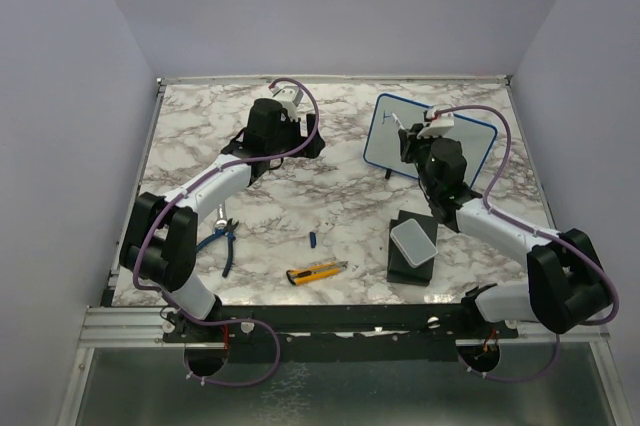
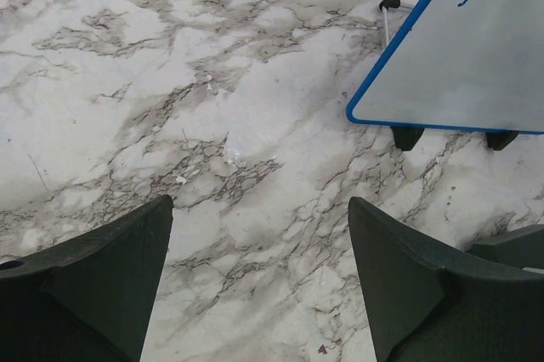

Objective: Write a sentence on the whiteboard

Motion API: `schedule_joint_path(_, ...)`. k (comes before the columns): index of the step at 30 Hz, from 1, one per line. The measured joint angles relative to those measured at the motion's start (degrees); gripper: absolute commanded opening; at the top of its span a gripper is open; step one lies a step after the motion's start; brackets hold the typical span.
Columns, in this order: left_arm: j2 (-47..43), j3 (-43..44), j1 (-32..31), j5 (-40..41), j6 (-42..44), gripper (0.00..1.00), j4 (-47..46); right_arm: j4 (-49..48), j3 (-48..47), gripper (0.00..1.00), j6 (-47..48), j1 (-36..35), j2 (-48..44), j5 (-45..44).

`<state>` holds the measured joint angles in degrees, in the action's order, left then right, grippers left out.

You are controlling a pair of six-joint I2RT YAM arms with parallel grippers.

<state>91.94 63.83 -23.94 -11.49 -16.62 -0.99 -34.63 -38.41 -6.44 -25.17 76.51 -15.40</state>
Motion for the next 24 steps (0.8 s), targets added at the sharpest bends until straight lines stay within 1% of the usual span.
schedule_joint_path(10, 0.0, 0.0, 0.0, 0.2, 0.0, 0.85, 0.0, -0.5, -1.7, 0.00, 0.5, 0.0, 2.3, -0.7)
schedule_joint_path(24, 0.0, 0.0, 0.3, 0.2, 0.0, 0.85, 0.0, -0.7, -0.5, 0.00, 0.2, 0.0, 2.6, -0.7)
